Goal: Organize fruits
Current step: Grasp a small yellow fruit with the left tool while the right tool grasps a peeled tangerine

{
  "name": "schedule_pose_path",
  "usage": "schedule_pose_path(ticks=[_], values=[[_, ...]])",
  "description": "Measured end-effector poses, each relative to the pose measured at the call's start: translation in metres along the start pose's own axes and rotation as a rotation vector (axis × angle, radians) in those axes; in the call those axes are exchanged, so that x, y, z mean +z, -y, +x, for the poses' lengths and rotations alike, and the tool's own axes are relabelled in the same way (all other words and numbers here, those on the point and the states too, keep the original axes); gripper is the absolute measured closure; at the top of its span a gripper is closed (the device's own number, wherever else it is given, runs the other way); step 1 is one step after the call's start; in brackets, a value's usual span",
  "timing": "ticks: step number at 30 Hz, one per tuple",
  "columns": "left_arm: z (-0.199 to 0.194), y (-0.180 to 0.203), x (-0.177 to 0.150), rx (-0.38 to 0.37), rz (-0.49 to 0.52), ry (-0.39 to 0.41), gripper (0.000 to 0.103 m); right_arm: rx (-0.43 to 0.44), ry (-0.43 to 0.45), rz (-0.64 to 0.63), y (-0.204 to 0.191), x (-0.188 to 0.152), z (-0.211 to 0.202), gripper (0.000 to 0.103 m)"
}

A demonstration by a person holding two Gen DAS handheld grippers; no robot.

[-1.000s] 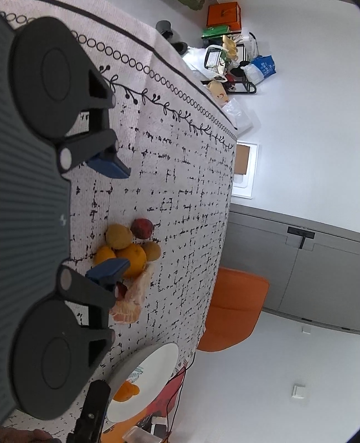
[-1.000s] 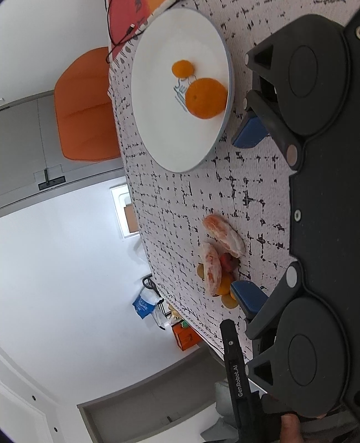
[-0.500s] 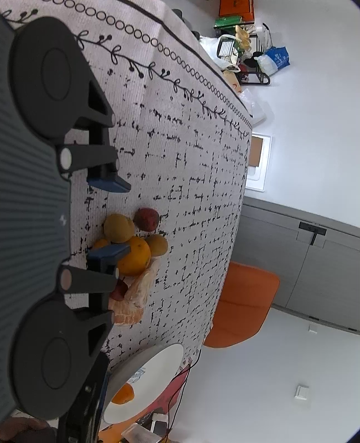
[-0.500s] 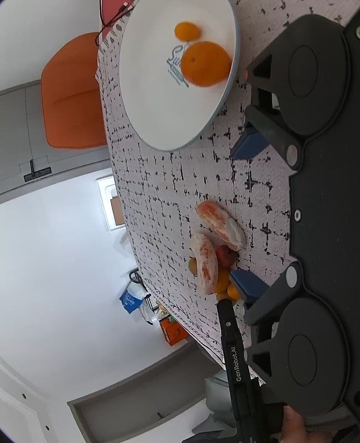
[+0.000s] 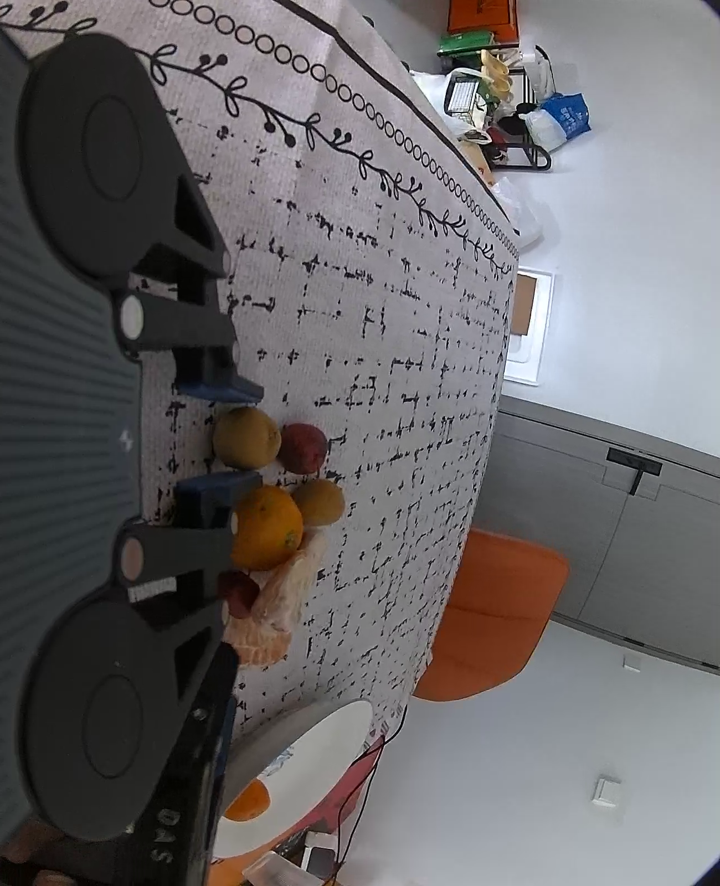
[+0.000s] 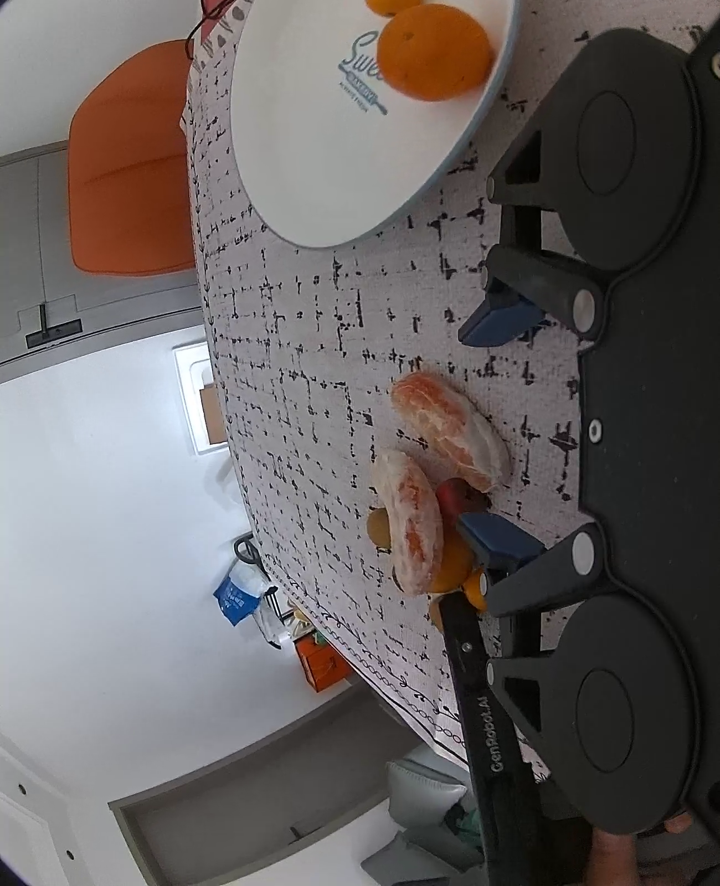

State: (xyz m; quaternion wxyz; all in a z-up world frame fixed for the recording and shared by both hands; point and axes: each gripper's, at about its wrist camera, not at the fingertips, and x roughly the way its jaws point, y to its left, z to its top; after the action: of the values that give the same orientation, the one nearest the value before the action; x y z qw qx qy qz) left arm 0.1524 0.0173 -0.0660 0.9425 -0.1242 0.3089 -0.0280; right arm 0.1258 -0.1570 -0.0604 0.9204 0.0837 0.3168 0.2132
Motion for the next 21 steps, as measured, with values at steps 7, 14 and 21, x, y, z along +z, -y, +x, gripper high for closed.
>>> schedule_pose_path(ticks=[7, 14, 21], values=[[-0.004, -0.005, 0.000, 0.007, -0.010, -0.004, 0.079, -0.019, 0.005, -0.019, 0.001, 0.001, 0.004, 0.064], [-0.006, -0.005, 0.001, 0.014, -0.011, -0.005, 0.079, -0.046, 0.014, -0.029, 0.007, 0.002, -0.003, 0.067], [-0.003, -0.005, 0.001, 0.028, -0.015, 0.003, 0.079, -0.076, 0.017, -0.021, 0.012, 0.005, -0.007, 0.066]])
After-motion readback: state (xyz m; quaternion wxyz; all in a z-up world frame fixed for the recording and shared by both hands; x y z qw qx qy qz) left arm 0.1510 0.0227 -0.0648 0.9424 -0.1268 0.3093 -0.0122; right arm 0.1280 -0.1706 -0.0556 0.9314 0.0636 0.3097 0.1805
